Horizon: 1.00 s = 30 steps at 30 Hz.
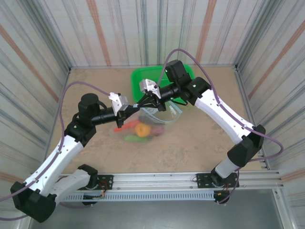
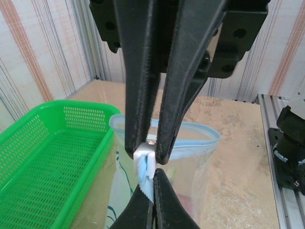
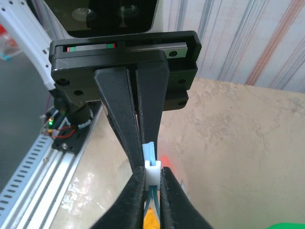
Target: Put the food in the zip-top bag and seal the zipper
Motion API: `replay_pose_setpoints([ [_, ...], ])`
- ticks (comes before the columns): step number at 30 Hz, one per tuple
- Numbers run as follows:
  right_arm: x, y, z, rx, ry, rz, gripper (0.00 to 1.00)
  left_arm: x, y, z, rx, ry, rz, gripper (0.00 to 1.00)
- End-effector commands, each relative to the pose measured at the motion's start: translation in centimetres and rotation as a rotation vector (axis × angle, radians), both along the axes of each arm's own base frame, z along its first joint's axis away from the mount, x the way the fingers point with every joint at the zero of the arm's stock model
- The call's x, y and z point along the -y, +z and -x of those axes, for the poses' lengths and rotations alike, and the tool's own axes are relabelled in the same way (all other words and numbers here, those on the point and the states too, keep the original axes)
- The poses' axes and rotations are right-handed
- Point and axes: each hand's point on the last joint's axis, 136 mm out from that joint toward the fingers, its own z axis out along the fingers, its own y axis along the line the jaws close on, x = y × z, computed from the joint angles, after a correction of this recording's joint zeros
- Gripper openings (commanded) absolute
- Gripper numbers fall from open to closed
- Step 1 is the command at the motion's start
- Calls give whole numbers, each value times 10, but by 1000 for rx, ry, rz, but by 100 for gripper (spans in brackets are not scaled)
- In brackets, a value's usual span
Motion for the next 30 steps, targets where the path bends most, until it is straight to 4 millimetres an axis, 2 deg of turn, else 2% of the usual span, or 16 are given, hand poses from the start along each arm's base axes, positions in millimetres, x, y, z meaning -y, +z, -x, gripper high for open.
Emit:
replay_pose_setpoints([
  [1,-4,4,2,-14,22,-12,5,-1,9,3,37,-8,16,0],
  [4,-4,0,1,-20,14,2,0,-2,11,3,42,0,16,0],
  [10,0,-5,-4,-16,-26,13,0,-5,14,2,52,25,23,0],
  [16,7,-9,-12,-17,-77,12,0,-10,27,5,67,43,54,0],
  [22,15,-18,-19,-19,-131,27,0,-27,36,-1,96,132,87,0],
  [30,38,-29,-28,-3,-226,61,0,-57,43,-20,128,347,97,0],
])
